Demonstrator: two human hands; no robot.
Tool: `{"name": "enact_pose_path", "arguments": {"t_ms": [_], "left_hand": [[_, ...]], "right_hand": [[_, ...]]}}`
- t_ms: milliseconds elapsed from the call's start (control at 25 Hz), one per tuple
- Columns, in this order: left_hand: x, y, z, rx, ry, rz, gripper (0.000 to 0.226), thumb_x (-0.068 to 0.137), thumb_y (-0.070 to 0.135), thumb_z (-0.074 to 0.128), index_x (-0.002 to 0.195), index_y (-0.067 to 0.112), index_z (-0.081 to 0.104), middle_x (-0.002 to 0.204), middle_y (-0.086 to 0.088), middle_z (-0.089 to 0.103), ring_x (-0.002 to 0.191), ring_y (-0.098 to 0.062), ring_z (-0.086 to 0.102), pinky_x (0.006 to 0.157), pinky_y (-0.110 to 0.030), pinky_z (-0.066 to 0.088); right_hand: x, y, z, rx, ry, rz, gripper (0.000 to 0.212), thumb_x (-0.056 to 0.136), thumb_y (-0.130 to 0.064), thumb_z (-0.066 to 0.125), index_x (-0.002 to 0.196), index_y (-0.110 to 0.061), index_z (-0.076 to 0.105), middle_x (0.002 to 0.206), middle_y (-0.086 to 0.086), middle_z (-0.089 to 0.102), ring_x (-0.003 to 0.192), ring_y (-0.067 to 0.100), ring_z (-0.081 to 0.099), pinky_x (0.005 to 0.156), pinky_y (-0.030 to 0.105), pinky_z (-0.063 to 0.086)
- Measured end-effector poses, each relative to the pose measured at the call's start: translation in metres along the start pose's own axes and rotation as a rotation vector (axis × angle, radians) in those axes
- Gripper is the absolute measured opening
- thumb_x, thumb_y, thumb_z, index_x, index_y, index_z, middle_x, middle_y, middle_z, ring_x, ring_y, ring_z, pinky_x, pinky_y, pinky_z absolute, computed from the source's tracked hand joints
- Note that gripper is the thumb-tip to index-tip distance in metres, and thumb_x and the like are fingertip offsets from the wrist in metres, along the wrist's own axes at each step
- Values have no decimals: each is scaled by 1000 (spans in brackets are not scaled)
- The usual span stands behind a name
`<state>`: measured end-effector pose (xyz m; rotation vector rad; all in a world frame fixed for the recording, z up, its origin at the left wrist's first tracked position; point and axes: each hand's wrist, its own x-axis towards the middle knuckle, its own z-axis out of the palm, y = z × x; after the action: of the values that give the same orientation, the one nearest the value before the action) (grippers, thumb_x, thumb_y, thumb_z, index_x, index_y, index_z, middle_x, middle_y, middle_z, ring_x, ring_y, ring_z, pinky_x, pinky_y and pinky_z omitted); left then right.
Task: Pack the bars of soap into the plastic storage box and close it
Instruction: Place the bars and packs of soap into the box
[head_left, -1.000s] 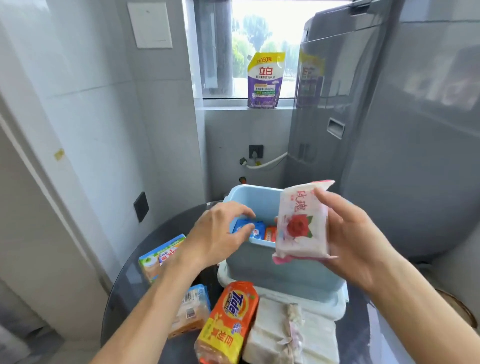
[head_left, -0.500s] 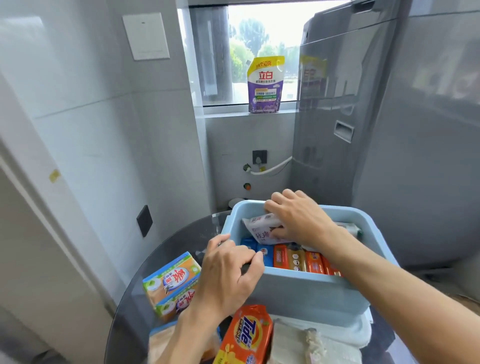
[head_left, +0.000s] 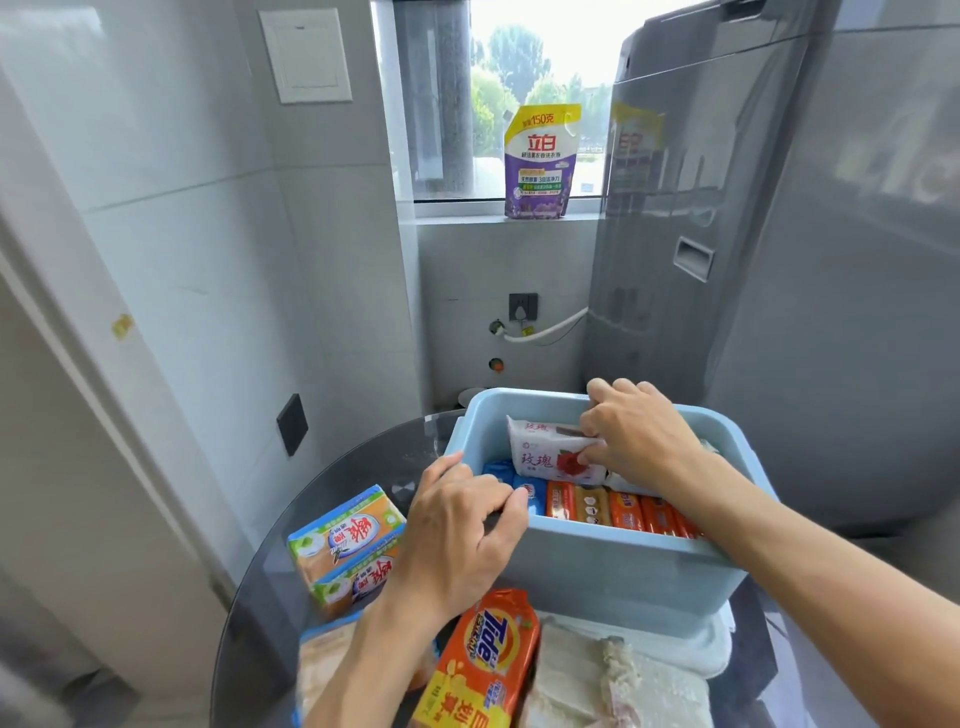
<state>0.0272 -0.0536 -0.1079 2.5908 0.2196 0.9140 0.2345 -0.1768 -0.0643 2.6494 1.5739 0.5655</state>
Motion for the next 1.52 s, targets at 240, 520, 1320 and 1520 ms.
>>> {"name": "enact_pose_path", "arguments": {"t_ms": [240,520,1320,1520], "left_hand": [[-2,-16,-34,-295,135,-93,9,83,31,63,90,28,68,95,17,65,96,-9,60,91,-25,45],[-47,-115,-33,469,-520,-748,102,65,54,78,150,27,28,136,-3,49,121,-24,46,97,-41,46],[39,29,-64,-281,-207,-437,50,74,68,63,117,42,67,104,18,71,91,4,65,78,-21,54],[25,10,-36,-70,-163,-302,25,85,36,69,109,32,74,115,16,66,113,-11,48,94,-31,43]], "right_hand": [[-19,-9,-22,111,20,125,23,94,-38,57,104,-29,76,105,-3,65,91,20,51,78,36,39],[-37,-58,-42,511,50,-2,10,87,-24,67,88,-22,77,91,-3,70,75,21,60,68,33,48],[-20,-52,-55,1569,-521,752,41,82,-42,61,89,-3,68,64,13,68,49,24,63,46,28,48],[-4,-72,-18,1394,-453,700,30,90,-22,64,119,-17,57,99,9,73,77,21,74,60,33,60]]}}
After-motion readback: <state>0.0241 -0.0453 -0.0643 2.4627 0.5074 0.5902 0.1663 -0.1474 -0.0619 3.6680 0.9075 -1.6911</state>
